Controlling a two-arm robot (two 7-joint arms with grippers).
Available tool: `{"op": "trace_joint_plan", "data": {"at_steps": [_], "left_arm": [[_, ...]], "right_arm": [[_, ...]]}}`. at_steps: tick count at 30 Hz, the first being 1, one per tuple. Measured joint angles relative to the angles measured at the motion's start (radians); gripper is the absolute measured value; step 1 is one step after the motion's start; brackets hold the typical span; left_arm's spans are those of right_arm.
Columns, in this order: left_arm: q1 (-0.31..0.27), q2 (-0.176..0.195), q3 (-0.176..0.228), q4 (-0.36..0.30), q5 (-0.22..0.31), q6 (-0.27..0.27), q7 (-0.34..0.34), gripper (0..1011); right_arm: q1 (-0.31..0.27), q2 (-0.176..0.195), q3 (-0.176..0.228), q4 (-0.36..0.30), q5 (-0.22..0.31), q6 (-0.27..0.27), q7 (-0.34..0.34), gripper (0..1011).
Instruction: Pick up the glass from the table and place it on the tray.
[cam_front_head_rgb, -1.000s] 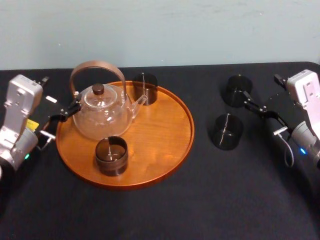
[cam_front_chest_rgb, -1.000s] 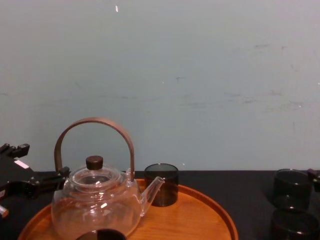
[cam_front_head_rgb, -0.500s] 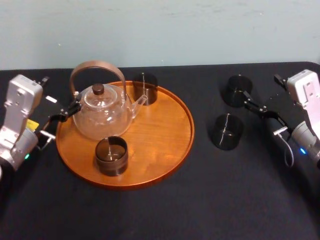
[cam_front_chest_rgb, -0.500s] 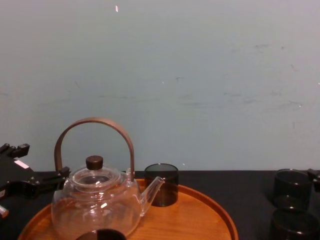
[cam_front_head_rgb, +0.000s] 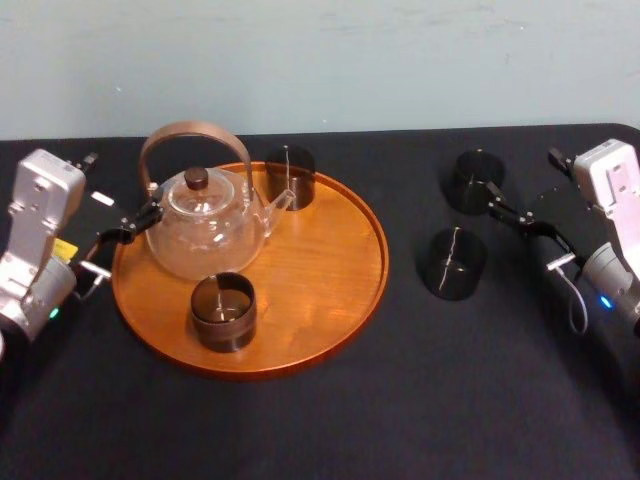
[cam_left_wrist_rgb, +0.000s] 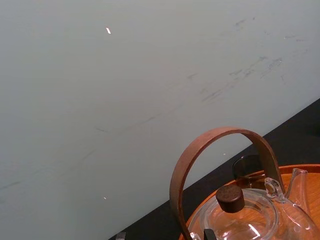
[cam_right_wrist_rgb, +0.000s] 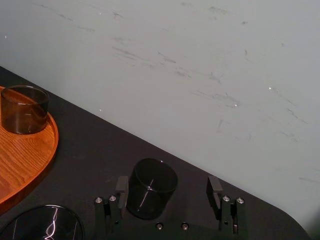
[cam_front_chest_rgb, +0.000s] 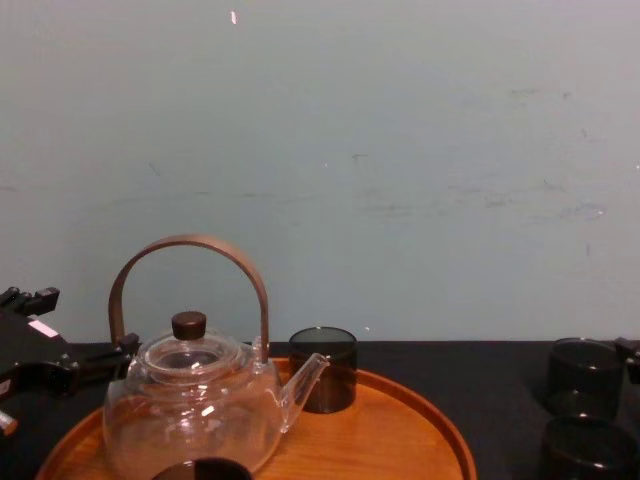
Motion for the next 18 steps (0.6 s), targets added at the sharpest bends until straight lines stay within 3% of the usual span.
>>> {"op": "trace_joint_plan", "data": {"at_steps": [13, 18], "left_arm": [[0.000, 0.000, 0.000, 0.000, 0.000, 0.000, 0.000, 1009], [0.000, 0.000, 0.000, 0.000, 0.000, 0.000, 0.000, 1009]], "right_arm": [[-0.011, 0.001, 0.011, -0.011, 0.009, 0.002, 0.030, 1002], [-0.072, 0.020, 0.041, -0.074, 0.039, 0.003, 0.059, 1002]]}}
